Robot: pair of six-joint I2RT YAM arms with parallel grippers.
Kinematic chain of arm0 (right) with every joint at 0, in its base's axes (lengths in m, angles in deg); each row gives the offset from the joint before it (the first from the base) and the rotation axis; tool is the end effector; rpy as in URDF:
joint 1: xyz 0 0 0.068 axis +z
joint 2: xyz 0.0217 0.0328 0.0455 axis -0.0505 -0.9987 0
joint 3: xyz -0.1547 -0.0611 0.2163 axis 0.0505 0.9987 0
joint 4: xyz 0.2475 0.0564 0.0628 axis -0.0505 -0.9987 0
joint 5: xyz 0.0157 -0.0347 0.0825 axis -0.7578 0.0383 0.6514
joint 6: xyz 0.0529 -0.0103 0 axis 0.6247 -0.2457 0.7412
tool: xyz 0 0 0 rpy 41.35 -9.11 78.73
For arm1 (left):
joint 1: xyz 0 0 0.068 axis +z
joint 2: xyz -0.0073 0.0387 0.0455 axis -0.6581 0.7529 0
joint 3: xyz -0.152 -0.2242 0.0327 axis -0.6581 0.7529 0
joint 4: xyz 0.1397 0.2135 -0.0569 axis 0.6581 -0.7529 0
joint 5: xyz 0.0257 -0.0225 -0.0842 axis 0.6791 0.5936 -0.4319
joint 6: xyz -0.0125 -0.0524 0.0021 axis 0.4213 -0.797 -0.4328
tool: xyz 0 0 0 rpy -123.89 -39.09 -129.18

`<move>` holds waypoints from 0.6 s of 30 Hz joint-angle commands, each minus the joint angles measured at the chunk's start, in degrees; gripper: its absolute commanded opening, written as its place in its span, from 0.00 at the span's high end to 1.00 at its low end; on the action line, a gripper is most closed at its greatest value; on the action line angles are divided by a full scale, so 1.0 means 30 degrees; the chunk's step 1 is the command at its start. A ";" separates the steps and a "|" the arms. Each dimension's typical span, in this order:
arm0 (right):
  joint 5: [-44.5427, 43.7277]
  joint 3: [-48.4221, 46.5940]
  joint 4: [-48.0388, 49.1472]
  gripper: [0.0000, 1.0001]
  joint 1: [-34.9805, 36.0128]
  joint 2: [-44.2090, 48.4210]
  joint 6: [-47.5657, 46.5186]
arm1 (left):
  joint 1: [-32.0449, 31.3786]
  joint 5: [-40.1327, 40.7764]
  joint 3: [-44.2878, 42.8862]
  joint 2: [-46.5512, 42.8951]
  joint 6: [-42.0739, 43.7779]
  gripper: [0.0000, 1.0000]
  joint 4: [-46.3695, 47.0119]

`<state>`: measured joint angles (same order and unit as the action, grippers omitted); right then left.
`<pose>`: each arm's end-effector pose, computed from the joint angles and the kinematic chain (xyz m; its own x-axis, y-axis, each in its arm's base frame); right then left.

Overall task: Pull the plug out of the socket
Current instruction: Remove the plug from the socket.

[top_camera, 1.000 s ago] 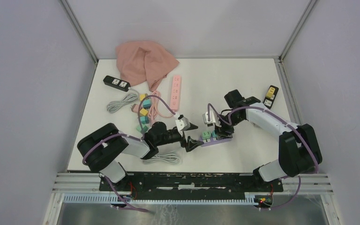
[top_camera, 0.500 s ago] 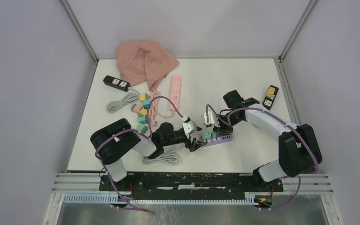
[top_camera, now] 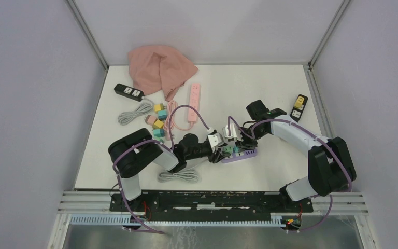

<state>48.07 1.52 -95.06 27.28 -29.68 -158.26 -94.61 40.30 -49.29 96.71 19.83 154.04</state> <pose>0.2286 0.1264 0.2034 0.1006 -0.7843 -0.6121 -0.9922 -0.1246 -0.0035 0.1764 -0.2592 0.1337 -0.0243 0.1442 -0.9892 0.9651 0.2615 0.0144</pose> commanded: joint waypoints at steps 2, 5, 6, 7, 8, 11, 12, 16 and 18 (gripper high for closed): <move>0.0435 -0.0347 -0.0540 0.91 0.0192 0.0238 0.0152 | -0.0083 -0.0166 -0.1023 0.0491 0.1032 0.53 -0.0291; 0.0454 -0.0472 -0.0591 0.94 0.0192 0.0171 0.0338 | -0.0076 -0.0299 -0.1031 0.0546 0.1187 0.75 -0.0607; 0.0433 -0.0510 -0.0597 0.98 0.0175 0.0137 0.0436 | -0.0060 -0.0331 -0.1030 0.0546 0.1252 0.82 -0.0761; 0.0456 -0.0577 -0.0616 1.00 0.0187 0.0082 0.0572 | -0.0080 -0.0346 -0.1030 0.0524 0.1322 0.87 -0.0916; 0.0642 -0.0608 -0.0677 1.00 0.0189 0.0049 0.0648 | -0.0061 -0.0436 -0.1030 0.0517 0.1397 0.91 -0.1074; 0.2508 -0.0534 -0.1405 1.00 0.0204 0.0129 -0.0089 | -0.0070 -0.0660 -0.1088 0.0622 0.1532 0.97 -0.1425; 0.3121 -0.0437 -0.1472 1.00 0.0249 0.0204 -0.0277 | -0.0060 -0.0743 -0.1122 0.0680 0.1562 0.97 -0.1460; 0.3239 -0.0444 0.1282 1.00 0.0416 0.0082 0.4039 | -0.0072 -0.0958 -0.1055 0.0893 0.1629 0.97 -0.1526; 0.1937 -0.0764 0.2080 1.00 0.0426 -0.0174 0.5030 | -0.0032 -0.0960 -0.0945 0.0905 0.1630 0.97 -0.1536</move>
<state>49.55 1.47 -94.80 27.28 -29.75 -153.63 -94.61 37.73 -51.26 97.89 21.27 151.24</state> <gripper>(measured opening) 0.366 0.371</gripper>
